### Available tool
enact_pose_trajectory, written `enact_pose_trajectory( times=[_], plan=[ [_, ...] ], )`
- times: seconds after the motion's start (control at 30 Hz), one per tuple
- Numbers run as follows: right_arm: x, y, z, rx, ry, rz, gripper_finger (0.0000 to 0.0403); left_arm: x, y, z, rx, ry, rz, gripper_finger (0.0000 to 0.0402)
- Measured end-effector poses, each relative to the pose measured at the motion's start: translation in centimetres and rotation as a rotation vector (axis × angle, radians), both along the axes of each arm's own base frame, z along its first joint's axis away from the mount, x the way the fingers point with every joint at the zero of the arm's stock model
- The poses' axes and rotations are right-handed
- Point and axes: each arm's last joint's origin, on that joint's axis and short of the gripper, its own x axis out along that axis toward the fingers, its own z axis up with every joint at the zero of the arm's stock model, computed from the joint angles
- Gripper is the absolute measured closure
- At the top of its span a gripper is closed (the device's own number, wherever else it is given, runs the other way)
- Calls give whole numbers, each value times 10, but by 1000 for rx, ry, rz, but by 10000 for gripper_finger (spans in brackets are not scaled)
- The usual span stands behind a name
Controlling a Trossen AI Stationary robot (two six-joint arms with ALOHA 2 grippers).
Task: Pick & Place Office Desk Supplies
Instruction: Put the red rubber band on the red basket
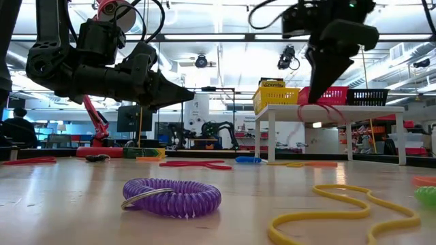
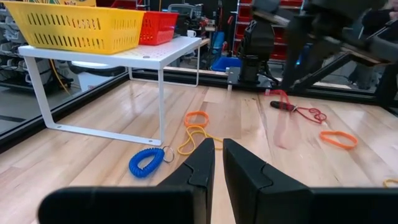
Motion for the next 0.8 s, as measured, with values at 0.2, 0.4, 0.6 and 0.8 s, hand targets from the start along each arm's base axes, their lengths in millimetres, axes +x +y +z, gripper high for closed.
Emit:
enact_pose_trajectory(
  times=[0.2, 0.4, 0.6, 0.8],
  plan=[
    [-25, -14, 2, 36, -55, -41, 398, 0, 0, 0, 0, 2, 0, 364],
    [-43, -19, 29, 69, -162, -47, 397, 0, 0, 0, 0, 1, 0, 364],
    [-61, -32, 51, 83, -229, -80, 397, 0, 0, 0, 0, 1, 1, 364],
    [-71, -49, 61, 65, -247, -111, 397, 0, 0, 0, 0, 1, 1, 364]
  ],
)
